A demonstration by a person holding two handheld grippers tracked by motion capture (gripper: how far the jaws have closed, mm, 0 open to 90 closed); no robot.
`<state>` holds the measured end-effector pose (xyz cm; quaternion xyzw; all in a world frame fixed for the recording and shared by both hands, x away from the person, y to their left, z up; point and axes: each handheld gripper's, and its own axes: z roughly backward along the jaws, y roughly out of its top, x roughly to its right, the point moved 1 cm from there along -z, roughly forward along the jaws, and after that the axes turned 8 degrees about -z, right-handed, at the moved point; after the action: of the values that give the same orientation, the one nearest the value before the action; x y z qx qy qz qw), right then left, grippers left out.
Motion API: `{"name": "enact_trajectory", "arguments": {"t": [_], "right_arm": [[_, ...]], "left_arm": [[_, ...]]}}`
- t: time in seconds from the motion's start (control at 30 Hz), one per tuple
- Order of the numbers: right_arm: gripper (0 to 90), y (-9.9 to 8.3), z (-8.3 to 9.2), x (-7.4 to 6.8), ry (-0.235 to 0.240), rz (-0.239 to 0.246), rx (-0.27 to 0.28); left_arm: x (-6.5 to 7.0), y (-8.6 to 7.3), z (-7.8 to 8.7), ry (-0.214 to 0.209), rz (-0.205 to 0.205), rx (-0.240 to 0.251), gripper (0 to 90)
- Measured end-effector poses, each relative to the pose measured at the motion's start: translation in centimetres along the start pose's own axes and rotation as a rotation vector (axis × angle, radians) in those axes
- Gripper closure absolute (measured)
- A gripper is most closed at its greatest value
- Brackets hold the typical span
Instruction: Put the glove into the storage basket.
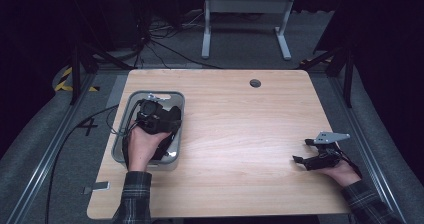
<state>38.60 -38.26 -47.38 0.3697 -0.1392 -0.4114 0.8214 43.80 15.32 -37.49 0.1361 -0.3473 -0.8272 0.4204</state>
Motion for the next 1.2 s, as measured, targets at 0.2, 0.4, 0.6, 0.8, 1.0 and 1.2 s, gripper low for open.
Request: {"name": "enact_trajectory", "arguments": {"t": [0.2,0.4,0.6,0.8,1.0,1.2], "right_arm": [[11.2,0.0,0.0,0.0,0.0,0.0,0.0],[11.2,0.0,0.0,0.0,0.0,0.0,0.0],[11.2,0.0,0.0,0.0,0.0,0.0,0.0],[11.2,0.0,0.0,0.0,0.0,0.0,0.0],[11.2,0.0,0.0,0.0,0.0,0.0,0.0],[11.2,0.0,0.0,0.0,0.0,0.0,0.0]], "left_arm": [[2.0,0.7,-0.1,-0.042,-0.017,0.034,14.3],[3.7,1.2,-0.6,-0.069,-0.049,0.052,14.5],[5.9,1.5,-1.6,-0.103,-0.091,0.057,14.5],[8.0,1.8,-2.7,-0.134,-0.137,0.058,14.5],[10.2,1.9,-4.0,-0.164,-0.173,0.059,14.6],[12.3,1.9,-5.5,-0.176,-0.218,0.046,14.6]]}}
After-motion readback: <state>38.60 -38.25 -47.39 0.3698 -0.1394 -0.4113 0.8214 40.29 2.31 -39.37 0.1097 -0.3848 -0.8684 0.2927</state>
